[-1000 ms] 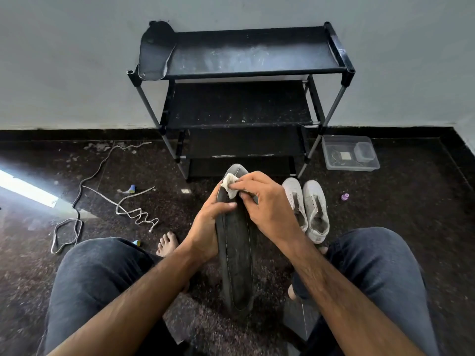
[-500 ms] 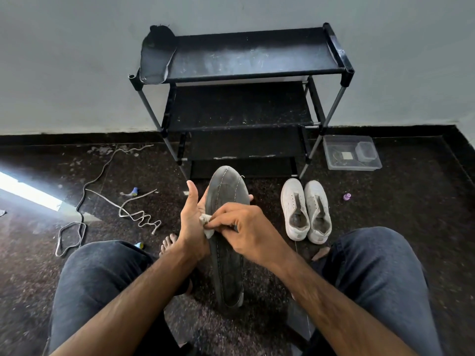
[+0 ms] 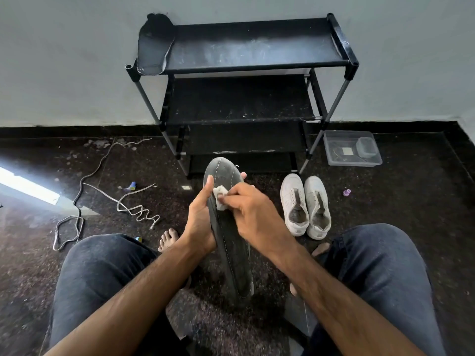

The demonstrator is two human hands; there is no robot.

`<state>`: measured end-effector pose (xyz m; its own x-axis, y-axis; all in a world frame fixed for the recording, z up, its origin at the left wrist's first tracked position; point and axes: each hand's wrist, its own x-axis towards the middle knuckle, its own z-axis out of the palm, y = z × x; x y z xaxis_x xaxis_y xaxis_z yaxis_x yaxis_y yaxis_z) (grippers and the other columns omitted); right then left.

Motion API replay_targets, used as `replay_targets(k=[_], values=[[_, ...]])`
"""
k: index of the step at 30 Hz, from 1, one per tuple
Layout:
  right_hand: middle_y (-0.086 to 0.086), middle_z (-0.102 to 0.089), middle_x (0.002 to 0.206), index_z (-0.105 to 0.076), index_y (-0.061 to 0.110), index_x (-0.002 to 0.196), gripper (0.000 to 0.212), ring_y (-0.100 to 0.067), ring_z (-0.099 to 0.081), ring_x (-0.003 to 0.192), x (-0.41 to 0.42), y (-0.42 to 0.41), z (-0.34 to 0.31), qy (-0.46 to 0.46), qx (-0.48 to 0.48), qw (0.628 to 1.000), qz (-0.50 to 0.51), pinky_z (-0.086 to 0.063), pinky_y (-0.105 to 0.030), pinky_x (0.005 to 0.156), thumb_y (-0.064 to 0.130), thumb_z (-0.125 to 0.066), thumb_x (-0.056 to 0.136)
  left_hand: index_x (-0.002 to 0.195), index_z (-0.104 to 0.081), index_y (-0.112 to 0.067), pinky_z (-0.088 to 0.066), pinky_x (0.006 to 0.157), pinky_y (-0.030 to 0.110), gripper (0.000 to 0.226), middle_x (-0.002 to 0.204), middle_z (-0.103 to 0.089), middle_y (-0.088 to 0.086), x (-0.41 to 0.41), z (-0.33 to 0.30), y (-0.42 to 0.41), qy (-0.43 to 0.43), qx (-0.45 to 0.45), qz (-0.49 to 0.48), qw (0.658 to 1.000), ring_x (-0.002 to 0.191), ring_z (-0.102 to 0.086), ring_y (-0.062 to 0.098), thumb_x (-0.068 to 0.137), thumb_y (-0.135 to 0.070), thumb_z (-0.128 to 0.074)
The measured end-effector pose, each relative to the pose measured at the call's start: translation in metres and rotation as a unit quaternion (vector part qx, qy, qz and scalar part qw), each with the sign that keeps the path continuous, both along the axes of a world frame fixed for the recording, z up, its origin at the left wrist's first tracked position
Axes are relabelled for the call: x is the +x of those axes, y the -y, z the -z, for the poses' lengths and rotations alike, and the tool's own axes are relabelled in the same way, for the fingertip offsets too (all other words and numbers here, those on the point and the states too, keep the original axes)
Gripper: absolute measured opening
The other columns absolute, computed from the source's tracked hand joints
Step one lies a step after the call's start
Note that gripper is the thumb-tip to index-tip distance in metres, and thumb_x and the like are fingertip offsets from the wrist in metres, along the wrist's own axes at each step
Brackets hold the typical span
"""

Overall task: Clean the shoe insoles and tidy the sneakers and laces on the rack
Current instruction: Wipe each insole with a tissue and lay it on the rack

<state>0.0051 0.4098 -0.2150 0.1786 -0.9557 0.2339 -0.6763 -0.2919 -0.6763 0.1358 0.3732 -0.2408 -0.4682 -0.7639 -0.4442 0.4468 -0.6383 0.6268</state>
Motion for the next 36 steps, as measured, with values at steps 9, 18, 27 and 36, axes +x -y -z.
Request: replay_targets(k=[9, 18, 27, 36], values=[[0.008, -0.071, 0.098, -0.081, 0.013, 0.105, 0.023, -0.007, -0.068, 0.092, -0.027, -0.003, -0.019, 0.151, 0.212, 0.957, -0.129, -0.057, -0.026, 0.087, -0.001, -0.071, 0.089, 0.149, -0.049, -0.008, -0.041, 0.116, 0.051, 0.076, 0.15, -0.055, 0.011, 0.0, -0.006, 0.002, 0.025, -0.006, -0.019, 0.999, 0.137, -0.054, 0.032, 0.103, -0.064, -0.029], [0.0, -0.059, 0.111, -0.07, 0.005, 0.125, 0.029, -0.009, -0.061, 0.104, 0.002, 0.0, -0.004, 0.036, 0.019, 0.999, -0.032, -0.05, -0.019, 0.1, 0.001, -0.062, 0.097, 0.15, -0.047, -0.007, -0.033, 0.122, 0.048, 0.09, 0.152, -0.05, 0.02, 0.0, -0.003, 0.002, 0.011, -0.002, -0.021, 1.0, 0.143, -0.048, 0.031, 0.099, -0.075, -0.02], [0.007, -0.067, 0.105, -0.077, 0.01, 0.113, 0.029, -0.014, -0.066, 0.098, -0.031, 0.0, -0.015, 0.158, 0.193, 0.958, -0.14, -0.059, -0.033, 0.087, -0.005, -0.067, 0.091, 0.146, -0.053, -0.005, -0.043, 0.115, 0.049, 0.083, 0.15, -0.053, 0.017, 0.0, -0.009, 0.005, 0.027, -0.003, -0.034, 0.999, 0.138, -0.052, 0.034, 0.101, -0.07, -0.027], [-0.003, -0.064, 0.111, -0.071, 0.003, 0.123, 0.027, -0.011, -0.064, 0.108, -0.012, 0.018, -0.005, 0.048, -0.094, 0.994, 0.042, -0.054, -0.025, 0.097, 0.006, -0.067, 0.097, 0.148, -0.052, -0.013, -0.053, 0.106, 0.042, 0.069, 0.14, -0.06, 0.022, -0.01, -0.016, -0.01, 0.0, -0.023, 0.031, 0.999, 0.132, -0.058, 0.033, 0.104, -0.061, -0.028]])
